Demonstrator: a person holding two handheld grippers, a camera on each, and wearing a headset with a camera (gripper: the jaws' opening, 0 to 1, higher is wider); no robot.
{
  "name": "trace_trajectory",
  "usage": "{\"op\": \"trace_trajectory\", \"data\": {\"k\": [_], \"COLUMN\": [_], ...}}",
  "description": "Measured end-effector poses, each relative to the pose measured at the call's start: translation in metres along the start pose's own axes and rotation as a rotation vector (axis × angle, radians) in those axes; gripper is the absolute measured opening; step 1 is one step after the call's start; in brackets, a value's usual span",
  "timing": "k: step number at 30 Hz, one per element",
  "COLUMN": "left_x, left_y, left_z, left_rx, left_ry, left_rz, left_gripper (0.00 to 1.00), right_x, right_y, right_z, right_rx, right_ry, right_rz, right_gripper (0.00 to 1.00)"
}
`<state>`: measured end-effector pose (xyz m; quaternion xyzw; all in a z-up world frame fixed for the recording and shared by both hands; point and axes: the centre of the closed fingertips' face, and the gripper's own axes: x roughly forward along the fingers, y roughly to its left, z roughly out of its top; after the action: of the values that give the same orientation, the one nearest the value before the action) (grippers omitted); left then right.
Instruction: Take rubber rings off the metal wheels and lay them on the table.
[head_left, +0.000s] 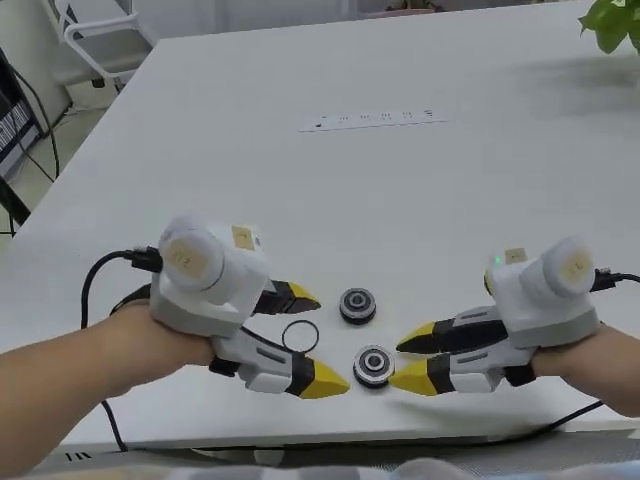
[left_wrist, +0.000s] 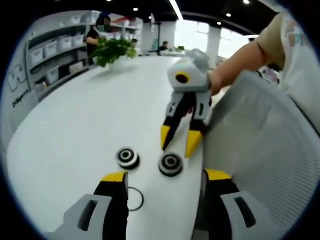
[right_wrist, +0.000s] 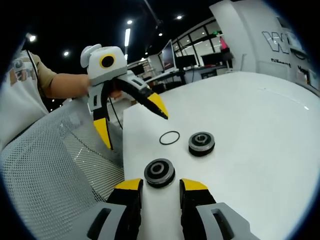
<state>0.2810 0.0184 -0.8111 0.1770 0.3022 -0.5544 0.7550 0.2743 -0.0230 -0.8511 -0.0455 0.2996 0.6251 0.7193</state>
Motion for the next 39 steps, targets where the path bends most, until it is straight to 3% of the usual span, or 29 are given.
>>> {"op": "trace_trajectory", "data": {"k": [9, 27, 39], "left_x": [0.013, 0.041, 0.048], "left_y": [-0.004, -0.016, -0.014], "left_z": [-0.002, -0.001, -0.002], "left_rx": [0.004, 0.031, 0.078], "left_ry": [0.020, 0.049, 0.063], "left_rz": [-0.029, -0.078, -0.048], "left_gripper": [0.49, 0.35, 0.18], "right_x": [0.005, 0.007, 0.007], "right_y": [0.002, 0.002, 0.001], "right_z": [-0.004, -0.004, -0.004], "right_rx": [-0.055, -0.062, -0.059], "right_ry": [0.024, 0.026, 0.022], "right_rz": [0.008, 0.002, 0.000], "right_gripper": [0.24, 0.23, 0.22]}}
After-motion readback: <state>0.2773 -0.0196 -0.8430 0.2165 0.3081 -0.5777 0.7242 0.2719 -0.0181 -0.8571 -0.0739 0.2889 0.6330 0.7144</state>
